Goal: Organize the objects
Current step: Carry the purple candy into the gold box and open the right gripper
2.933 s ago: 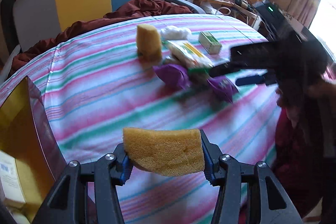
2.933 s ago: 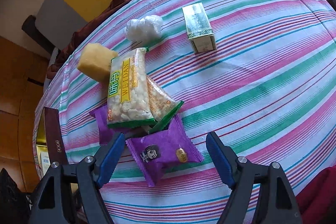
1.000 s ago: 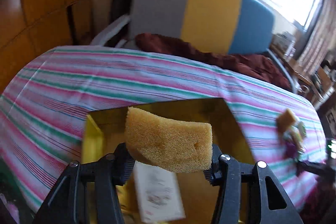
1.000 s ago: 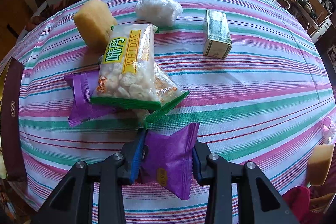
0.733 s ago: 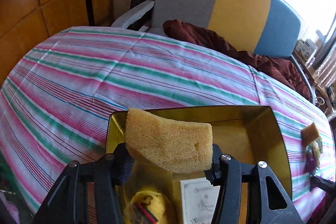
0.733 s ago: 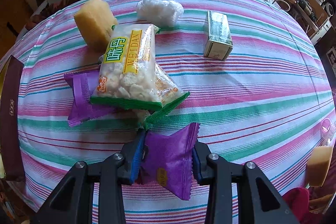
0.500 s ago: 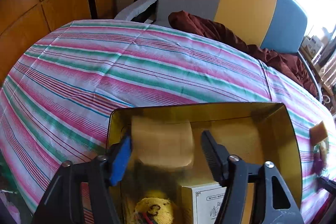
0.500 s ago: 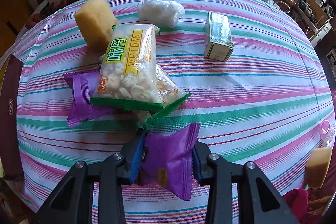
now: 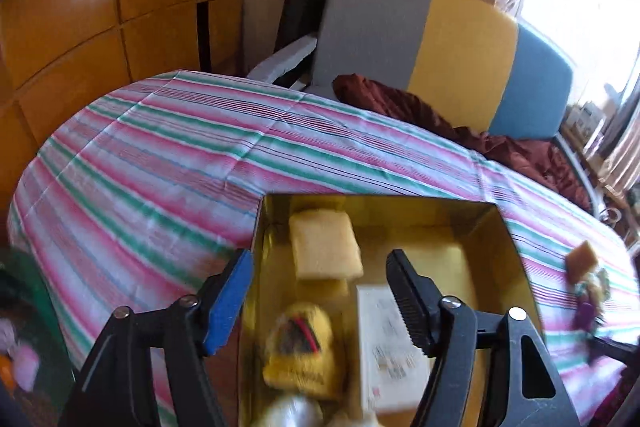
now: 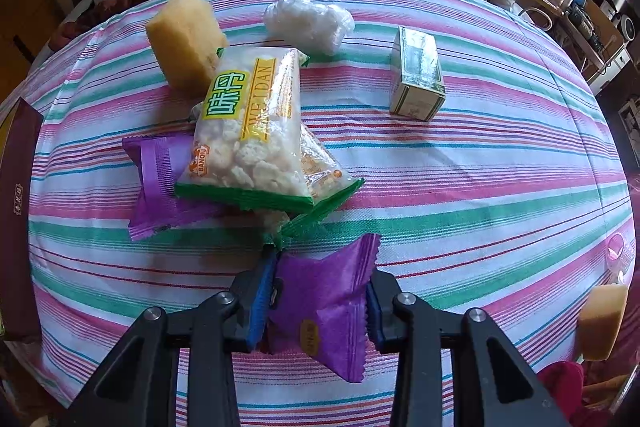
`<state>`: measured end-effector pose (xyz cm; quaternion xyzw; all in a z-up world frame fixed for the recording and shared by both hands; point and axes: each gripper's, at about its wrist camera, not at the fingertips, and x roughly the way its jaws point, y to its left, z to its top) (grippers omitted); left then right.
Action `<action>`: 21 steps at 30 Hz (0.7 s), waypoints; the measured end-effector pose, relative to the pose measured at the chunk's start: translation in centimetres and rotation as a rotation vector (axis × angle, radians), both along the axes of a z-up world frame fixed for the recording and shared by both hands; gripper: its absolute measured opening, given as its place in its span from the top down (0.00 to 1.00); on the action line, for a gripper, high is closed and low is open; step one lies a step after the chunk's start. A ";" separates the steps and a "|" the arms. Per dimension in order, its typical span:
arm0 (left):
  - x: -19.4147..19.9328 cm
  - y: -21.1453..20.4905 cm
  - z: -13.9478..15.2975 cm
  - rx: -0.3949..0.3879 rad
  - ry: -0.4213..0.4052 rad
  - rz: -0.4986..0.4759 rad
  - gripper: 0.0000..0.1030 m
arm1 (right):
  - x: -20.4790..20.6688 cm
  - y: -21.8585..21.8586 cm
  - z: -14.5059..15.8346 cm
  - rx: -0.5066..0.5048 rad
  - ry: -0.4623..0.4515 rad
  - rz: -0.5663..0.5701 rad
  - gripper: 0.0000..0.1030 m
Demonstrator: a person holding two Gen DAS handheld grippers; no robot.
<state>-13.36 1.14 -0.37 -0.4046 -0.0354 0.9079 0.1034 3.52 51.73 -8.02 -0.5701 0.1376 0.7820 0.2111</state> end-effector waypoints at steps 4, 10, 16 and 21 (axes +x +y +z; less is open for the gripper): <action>3.7 -0.3 0.3 0.007 0.028 -0.034 0.29 | 0.4 -0.6 0.4 -0.010 -0.009 0.002 0.65; 7.0 -0.6 0.2 0.033 0.030 -0.074 0.28 | 2.2 -2.6 2.7 -0.091 0.080 0.022 0.76; 8.0 -1.0 -0.1 0.067 0.020 -0.077 0.28 | 2.2 -4.2 3.0 -0.064 0.042 0.049 0.76; 8.5 -1.8 -0.1 0.075 0.024 -0.060 0.28 | 3.1 -5.4 2.2 -0.065 0.056 0.058 0.77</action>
